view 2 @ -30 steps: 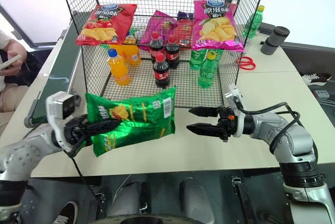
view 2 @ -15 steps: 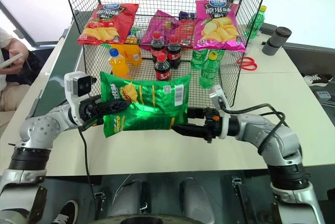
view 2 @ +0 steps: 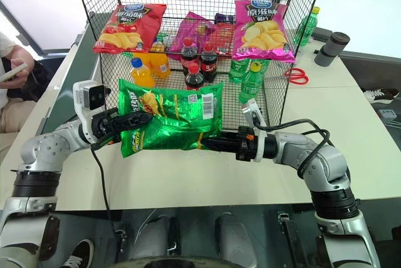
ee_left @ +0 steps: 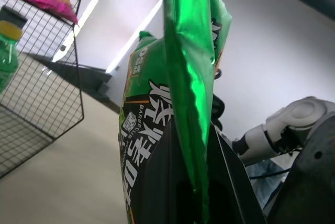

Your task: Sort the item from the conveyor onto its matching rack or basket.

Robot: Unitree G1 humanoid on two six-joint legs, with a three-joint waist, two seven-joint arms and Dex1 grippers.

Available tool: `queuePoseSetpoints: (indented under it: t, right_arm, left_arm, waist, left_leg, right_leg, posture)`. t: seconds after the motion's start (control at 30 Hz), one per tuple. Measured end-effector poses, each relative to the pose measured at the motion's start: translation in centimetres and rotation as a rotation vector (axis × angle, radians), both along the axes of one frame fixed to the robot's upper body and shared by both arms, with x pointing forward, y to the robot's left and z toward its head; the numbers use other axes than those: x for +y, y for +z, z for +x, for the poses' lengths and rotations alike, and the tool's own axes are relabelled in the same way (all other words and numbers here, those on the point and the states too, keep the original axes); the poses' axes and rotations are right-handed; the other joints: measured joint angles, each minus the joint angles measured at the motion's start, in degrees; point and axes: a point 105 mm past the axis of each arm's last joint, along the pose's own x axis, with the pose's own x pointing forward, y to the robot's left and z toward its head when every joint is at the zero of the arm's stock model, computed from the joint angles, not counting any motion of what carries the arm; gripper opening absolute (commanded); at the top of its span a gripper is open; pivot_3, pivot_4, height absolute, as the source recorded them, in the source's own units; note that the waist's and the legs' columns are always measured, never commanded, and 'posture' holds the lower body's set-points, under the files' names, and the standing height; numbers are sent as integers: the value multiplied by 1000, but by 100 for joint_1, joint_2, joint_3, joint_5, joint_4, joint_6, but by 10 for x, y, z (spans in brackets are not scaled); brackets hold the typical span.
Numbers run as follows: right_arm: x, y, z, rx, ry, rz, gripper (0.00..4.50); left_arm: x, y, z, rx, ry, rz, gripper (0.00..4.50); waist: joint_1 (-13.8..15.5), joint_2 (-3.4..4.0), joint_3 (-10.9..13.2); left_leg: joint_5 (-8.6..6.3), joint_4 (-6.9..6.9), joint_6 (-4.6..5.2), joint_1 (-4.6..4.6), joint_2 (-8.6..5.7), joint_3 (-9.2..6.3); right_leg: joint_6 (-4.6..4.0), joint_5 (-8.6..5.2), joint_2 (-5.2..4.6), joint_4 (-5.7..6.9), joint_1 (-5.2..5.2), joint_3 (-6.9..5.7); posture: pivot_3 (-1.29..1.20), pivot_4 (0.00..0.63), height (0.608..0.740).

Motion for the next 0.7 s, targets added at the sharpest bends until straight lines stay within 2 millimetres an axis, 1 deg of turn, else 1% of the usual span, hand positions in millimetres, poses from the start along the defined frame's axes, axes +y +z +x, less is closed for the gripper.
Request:
queuePoseSetpoints:
  t: [0.1, 0.2, 0.27, 0.33, 0.4, 0.47, 0.5, 0.53, 0.57, 0.67, 0.7]
  right_arm:
    - [0, 0, 0, -4, -2, -3, 19]
    - [0, -1, 2, -18, -9, -11, 19]
    - [0, -1, 5, -41, -21, -25, 0]
    - [-3, -1, 9, -71, -48, -51, 0]
    - [-8, 0, 14, -118, -81, -86, 0]
    - [-18, 2, 19, -199, -137, -153, 0]
    - [-22, 5, 22, -241, -172, -177, 0]
    - [-25, 9, 21, -276, -191, -195, 0]
    - [-26, 12, 18, -325, -198, -228, 0]
    - [-28, 24, 14, -492, -204, -345, 0]
    - [-27, 30, 15, -538, -215, -351, 0]
  left_arm:
    - [1, -2, 2, -28, 21, 18, 0]
    - [3, -7, 12, -43, 83, 43, 0]
    - [5, -10, 18, -48, 127, 65, 553]
    - [13, -11, 23, -67, 181, 72, 1304]
    - [19, -10, 25, -94, 219, 79, 2368]
    - [27, -13, 23, -95, 253, 90, 3347]
    - [31, -16, 21, -86, 267, 97, 3905]
    - [34, -18, 20, -81, 282, 96, 4306]
    - [38, -19, 18, -79, 301, 96, 4455]
    - [44, -19, 15, -95, 341, 105, 4455]
    - [47, -18, 14, -112, 369, 115, 4455]
  waist:
    - [2, -1, 1]
    - [3, -1, 1]
    - [3, -1, 1]
    - [-4, -1, 1]
    - [-5, 0, 1]
    - [-6, 0, 1]
    - [-5, 0, 1]
    - [-3, 0, 1]
    - [-2, 0, 1]
    - [-2, -1, 1]
    - [-5, -2, 1]
  left_leg:
    - [0, 0, 0, -1, 0, 0]
    - [0, 0, 0, -1, 0, 0]
    - [0, 1, 0, -1, -1, 0]
    - [0, 0, 0, -3, 0, 0]
    - [0, 0, 0, -3, 0, 1]
    - [-1, -1, 1, -4, 1, 2]
    - [-1, -1, 1, -5, 1, 2]
    - [-1, -2, 1, -5, 1, 3]
    - [-1, -2, 1, -6, 2, 2]
    - [0, -1, 1, -5, 2, 3]
    - [0, -1, 1, -5, 2, 2]
  right_leg:
    - [0, 0, 0, 0, 0, 0]
    - [0, 0, 0, 0, 0, 0]
    - [0, 0, 0, 0, 0, 0]
    - [0, 0, 0, -1, -4, 0]
    - [0, 0, 0, -1, -5, 0]
    - [1, 0, -1, -1, -6, 1]
    - [1, 0, -1, -1, -7, 0]
    - [1, -1, -2, -1, -8, 1]
    - [1, -1, -1, -1, -8, -1]
    - [1, -1, -3, -1, -8, 0]
    - [1, -1, -4, -1, -7, 0]
  posture:
    - [0, 150, 740]
    - [0, 150, 740]
    - [0, 150, 740]
    - [0, 150, 740]
    - [0, 150, 740]
    - [0, 150, 740]
    - [0, 150, 740]
    - [0, 150, 740]
    - [0, 150, 740]
    - [0, 150, 740]
    - [0, 150, 740]
